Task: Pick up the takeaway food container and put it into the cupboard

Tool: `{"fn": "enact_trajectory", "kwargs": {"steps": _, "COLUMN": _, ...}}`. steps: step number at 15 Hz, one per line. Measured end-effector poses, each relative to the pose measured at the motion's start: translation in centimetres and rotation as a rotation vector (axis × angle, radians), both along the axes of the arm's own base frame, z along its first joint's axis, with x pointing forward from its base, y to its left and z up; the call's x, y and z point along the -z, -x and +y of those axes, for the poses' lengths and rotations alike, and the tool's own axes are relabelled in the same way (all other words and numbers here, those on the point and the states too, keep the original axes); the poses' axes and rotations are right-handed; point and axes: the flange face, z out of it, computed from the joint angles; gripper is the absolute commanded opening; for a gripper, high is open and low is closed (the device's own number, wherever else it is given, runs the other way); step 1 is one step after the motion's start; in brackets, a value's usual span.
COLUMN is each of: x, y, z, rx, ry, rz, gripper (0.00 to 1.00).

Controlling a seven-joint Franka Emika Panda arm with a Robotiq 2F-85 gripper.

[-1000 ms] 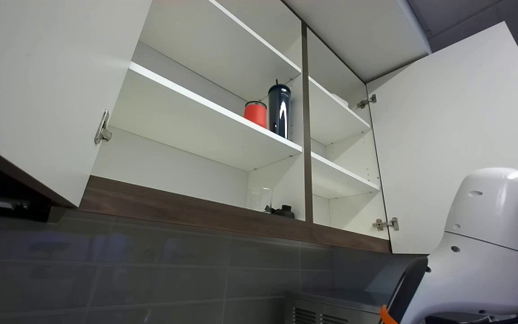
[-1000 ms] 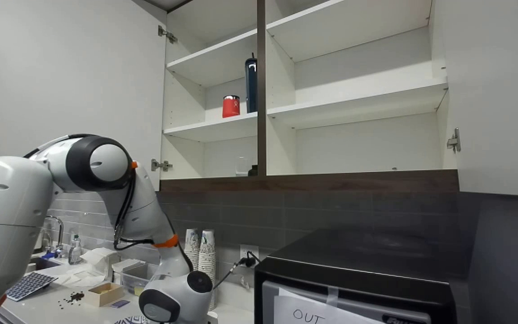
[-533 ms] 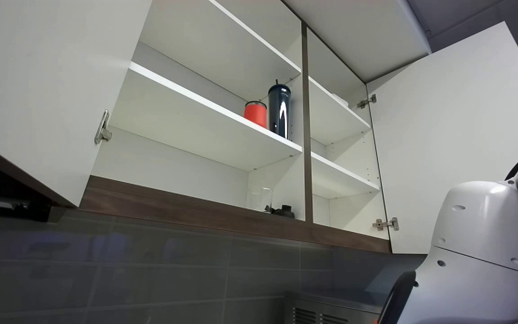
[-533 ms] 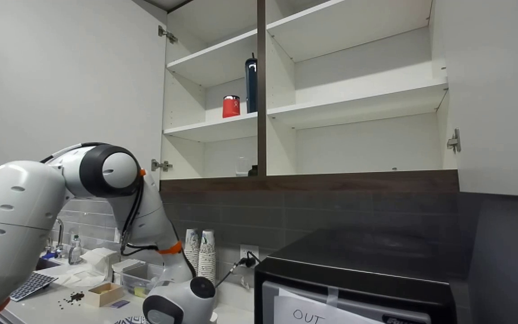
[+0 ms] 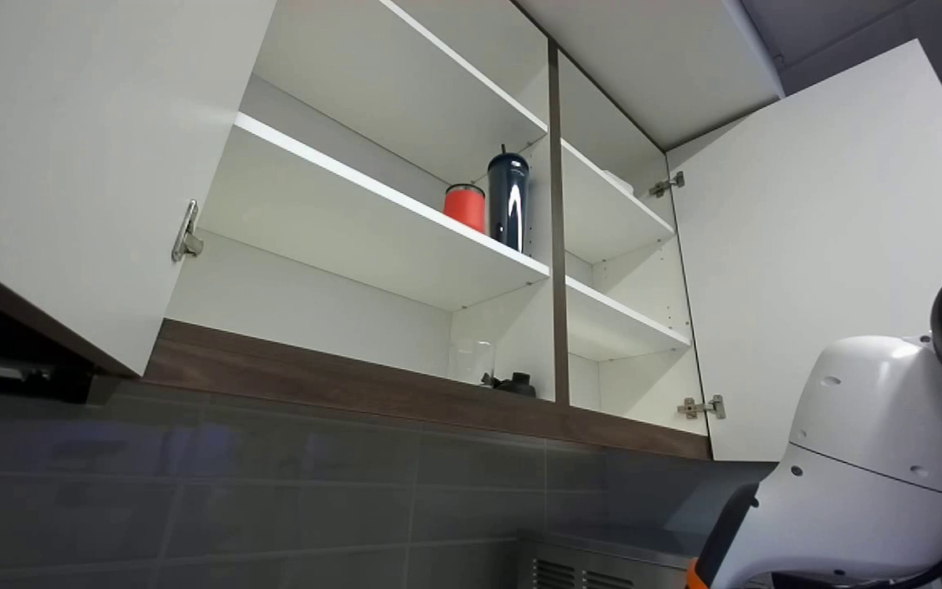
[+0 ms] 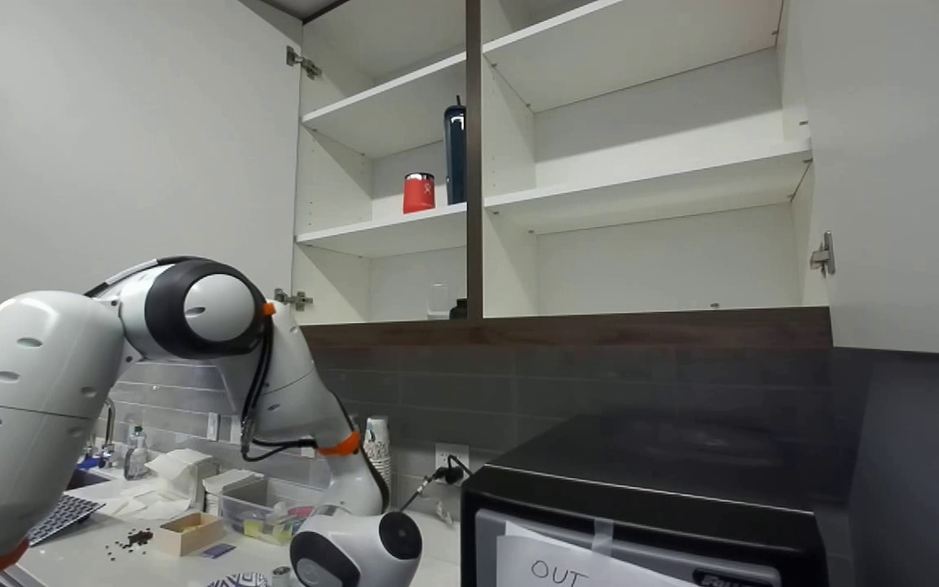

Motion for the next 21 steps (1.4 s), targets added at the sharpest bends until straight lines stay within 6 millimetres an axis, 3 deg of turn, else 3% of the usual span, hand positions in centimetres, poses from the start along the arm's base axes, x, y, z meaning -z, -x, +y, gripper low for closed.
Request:
{"fn": "enact_trajectory", "kwargs": {"steps": 1, "x": 0.0, "y": 0.0, "z": -0.8, "rx": 0.003, "ry": -0.034, "rz": 0.001, "gripper": 0.04}}
{"fn": "enact_trajectory", "kwargs": {"steps": 7, "x": 0.1, "y": 1.1, "z": -4.0, "rx": 0.018, "ry": -0.191, "rz": 0.009, "gripper": 0.02}}
{"fn": "enact_trajectory", "kwargs": {"steps": 21, "x": -0.5, "y": 1.4, "z": -4.0, "rx": -0.046, "ry": -0.25, "rz": -0.002, "gripper": 0.03}}
